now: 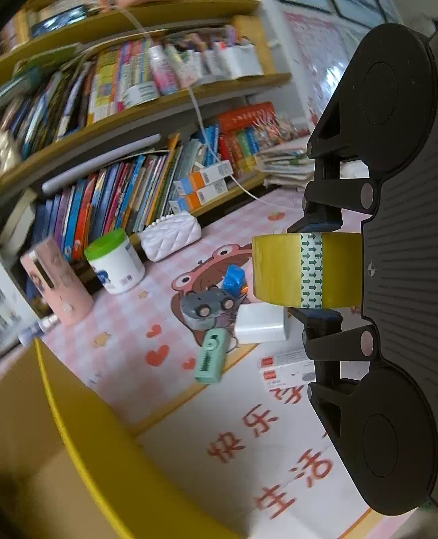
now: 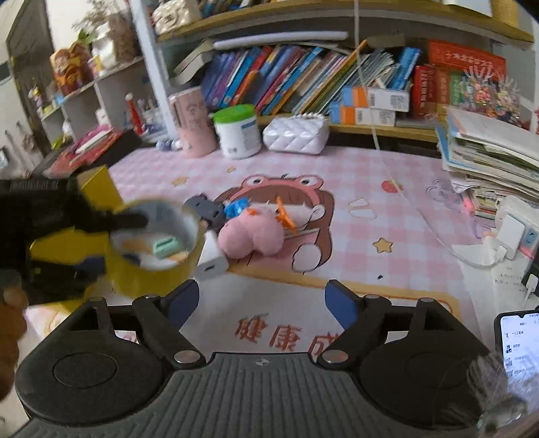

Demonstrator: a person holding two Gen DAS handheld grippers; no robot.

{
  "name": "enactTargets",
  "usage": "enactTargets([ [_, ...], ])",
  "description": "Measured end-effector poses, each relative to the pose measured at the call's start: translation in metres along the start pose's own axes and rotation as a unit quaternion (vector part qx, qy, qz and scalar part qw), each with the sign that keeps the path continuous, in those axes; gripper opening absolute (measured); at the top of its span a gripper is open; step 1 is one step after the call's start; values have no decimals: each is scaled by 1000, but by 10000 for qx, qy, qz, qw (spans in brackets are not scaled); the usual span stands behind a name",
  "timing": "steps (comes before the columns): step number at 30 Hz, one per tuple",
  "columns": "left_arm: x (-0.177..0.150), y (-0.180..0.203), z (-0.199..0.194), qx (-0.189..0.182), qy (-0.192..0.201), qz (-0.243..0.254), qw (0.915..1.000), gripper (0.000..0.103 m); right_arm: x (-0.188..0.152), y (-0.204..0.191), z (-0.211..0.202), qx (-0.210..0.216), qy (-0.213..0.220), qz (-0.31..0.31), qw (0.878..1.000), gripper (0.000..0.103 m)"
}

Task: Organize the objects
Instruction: 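Carry the tape roll and the pig over the yellow box with both tools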

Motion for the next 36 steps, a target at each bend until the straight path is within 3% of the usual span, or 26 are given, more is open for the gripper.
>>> enactTargets([
  [6, -8, 12, -20, 366, 325, 598, 9970, 39, -18, -17, 20, 234, -1102, -563, 9920, 85],
  [11, -21, 15, -35, 665, 484, 1005, 9915, 39, -34, -34, 30, 53, -1512, -929, 9841, 84],
  [14, -28, 12, -41, 788, 453, 1090, 9899, 39, -40, -32, 38, -227, -1697, -863, 9815, 76],
  [15, -30, 11, -42, 812, 439, 1088, 9898, 39, -40, -28, 42, -298, -1765, -778, 9808, 64],
  [16, -32, 9, -45, 834, 435, 1089, 9896, 39, -40, -26, 45, -388, -1817, -698, 9801, 60],
  [22, -41, 0, -61, 927, 444, 1191, 9875, 39, -36, -26, 33, -208, -1363, -230, 9902, 55],
  [26, -45, -8, -71, 849, 378, 1207, 9883, 39, -28, -39, 15, -344, -850, -109, 9957, 55],
  [31, -47, -25, -93, 848, 349, 1228, 9882, 39, -28, -53, 1, -474, -590, 234, 9969, 55],
  [36, -53, -38, -127, 1209, 545, 1543, 9791, 39, -30, -84, -20, -648, -258, 487, 9964, 56],
])
Point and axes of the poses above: each gripper's, at about its wrist camera, not at the fingertips, and z roughly the way its jaws point, y to its right, x to its top, the point moved 3 cm from there along z, roughly the way its jaws point, and after that the axes turned 13 degrees about -y, right-handed, at the moved point
